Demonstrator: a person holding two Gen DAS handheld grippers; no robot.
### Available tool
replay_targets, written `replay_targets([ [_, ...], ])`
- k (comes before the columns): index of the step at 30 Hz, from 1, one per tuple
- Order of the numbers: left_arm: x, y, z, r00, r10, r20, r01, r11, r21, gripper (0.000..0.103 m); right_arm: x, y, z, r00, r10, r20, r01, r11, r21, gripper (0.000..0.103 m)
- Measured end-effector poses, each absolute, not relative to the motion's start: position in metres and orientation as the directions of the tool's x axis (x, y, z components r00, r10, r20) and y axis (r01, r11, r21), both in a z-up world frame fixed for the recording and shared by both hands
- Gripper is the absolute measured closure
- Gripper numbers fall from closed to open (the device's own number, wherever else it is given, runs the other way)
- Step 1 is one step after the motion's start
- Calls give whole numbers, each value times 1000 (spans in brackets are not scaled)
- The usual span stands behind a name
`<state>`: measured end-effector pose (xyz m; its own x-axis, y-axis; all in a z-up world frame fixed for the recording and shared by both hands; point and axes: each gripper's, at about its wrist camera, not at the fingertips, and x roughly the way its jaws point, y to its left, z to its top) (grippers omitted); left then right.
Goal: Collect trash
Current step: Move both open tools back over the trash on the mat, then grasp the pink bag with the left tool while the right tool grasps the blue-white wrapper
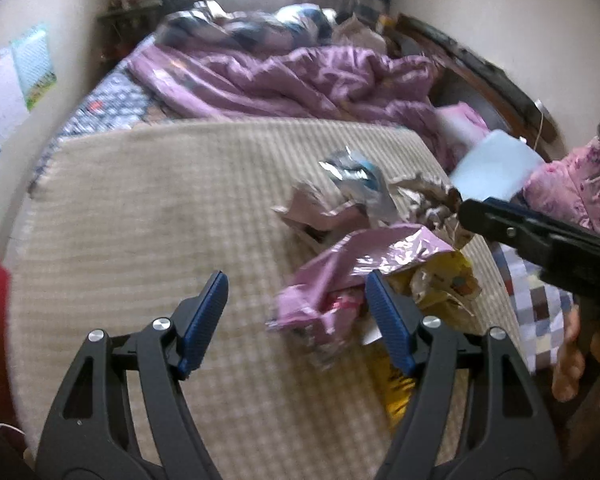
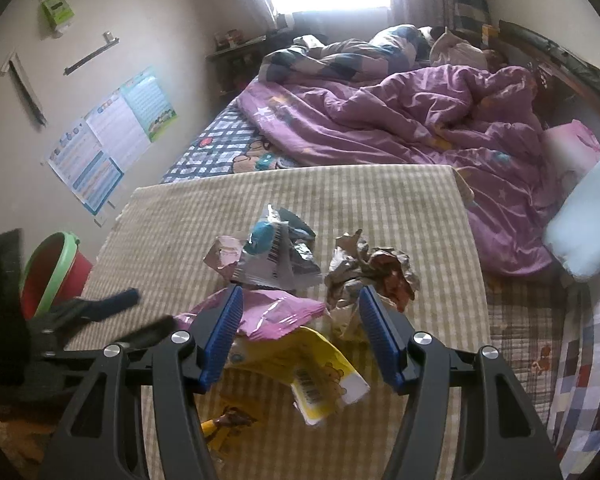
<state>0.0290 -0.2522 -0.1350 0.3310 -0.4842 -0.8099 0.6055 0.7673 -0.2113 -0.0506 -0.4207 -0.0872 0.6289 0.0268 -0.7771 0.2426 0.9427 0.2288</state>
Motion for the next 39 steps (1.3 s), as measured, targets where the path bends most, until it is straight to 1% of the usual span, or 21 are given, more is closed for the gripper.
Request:
replay_targets([
  [1,32,-257,-141,308,-486,-818,601,766,-229,39,-51,-421,-87,630,27,-776,244,942,231,44],
  [3,38,-262,-152,254,-480,-840,591,764,-258,60,-50,-422,-87,629,27,-777,245,942,231,44],
  [4,38,-260,-156,238,-474,-848,590,764,-262,66,-50,-422,-88,628,28,-777,245,941,233,44],
  [5,38,-260,-160,229,-466,-854,589,765,-260,75,-50,-423,-88,627,32,-779,246,940,237,44],
  [7,38,-251,-162,229,-468,-854,584,768,-265,81,-48,-422,-89,624,40,-780,250,936,248,44],
  [9,37,-239,-161,229,-474,-850,567,775,-279,90,-45,-419,-90,620,41,-783,252,935,249,44],
  [13,35,-200,-150,290,-463,-837,509,816,-275,91,-34,-414,-87,622,47,-782,230,943,239,44],
  [18,30,-137,-137,387,-419,-821,387,882,-268,91,-5,-399,-88,609,59,-791,174,963,207,44],
  [22,30,-105,-130,432,-373,-821,301,918,-258,91,19,-392,-99,592,106,-799,155,958,242,44],
  [26,31,-81,-125,466,-337,-818,241,938,-249,91,34,-391,-110,573,106,-813,171,954,245,44],
  [30,29,-69,-123,477,-326,-816,213,944,-253,91,40,-395,-123,549,84,-832,216,947,238,44],
  [32,30,-63,-122,482,-324,-814,200,945,-258,91,41,-397,-128,539,84,-838,226,944,240,51],
  [34,30,-56,-121,489,-322,-811,189,946,-262,91,40,-397,-130,537,84,-839,230,943,242,63],
  [39,29,-42,-110,527,-296,-796,154,955,-253,91,32,-395,-116,594,84,-800,225,937,266,68],
])
